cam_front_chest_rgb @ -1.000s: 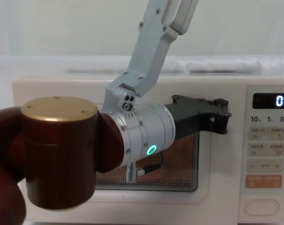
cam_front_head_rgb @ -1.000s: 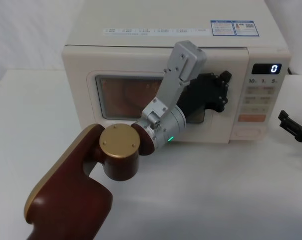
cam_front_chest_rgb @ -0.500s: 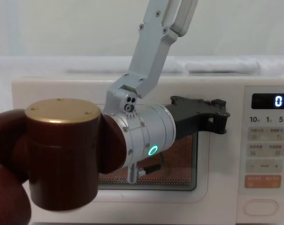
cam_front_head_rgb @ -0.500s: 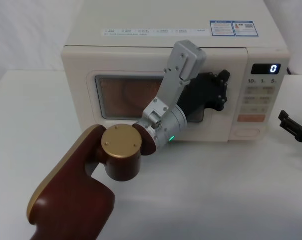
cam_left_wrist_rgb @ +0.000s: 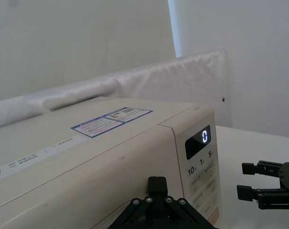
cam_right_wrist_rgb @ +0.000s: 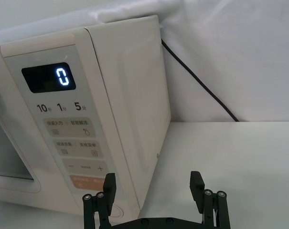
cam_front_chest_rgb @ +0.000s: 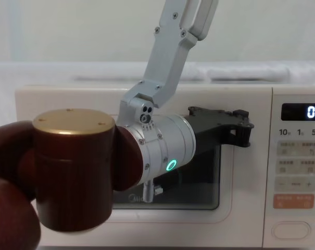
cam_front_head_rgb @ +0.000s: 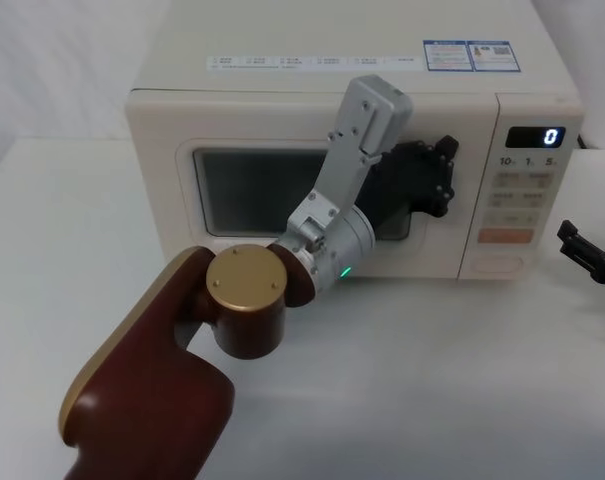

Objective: Press the button to open the microwave door with one hand; close the microwave door with the other hand.

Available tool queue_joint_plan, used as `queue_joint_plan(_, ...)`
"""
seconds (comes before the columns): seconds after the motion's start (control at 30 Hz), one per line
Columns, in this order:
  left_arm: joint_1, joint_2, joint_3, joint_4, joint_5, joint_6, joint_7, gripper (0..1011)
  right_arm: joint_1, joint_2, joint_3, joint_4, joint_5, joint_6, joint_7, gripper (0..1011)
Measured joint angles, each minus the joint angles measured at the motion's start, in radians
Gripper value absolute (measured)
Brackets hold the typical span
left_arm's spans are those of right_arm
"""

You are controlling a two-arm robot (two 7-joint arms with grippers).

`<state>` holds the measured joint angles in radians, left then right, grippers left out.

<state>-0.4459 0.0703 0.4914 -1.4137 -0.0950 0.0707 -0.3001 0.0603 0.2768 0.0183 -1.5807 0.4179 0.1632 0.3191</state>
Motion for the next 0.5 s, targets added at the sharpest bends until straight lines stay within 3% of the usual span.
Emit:
queue_joint_plan(0.17, 0.020, 0.007, -0.002, -0.042, -0.021, 0.001, -0.019, 0, 0.000, 0.000, 0.000, 0.000, 0.000, 0.000, 0.000, 1002)
queue_joint_plan(0.5, 0.139, 0.079, -0.001, -0.230, -0.054, 0.033, -0.030, 0, 0.000, 0.000, 0.000, 0.000, 0.000, 0.000, 0.000, 1003)
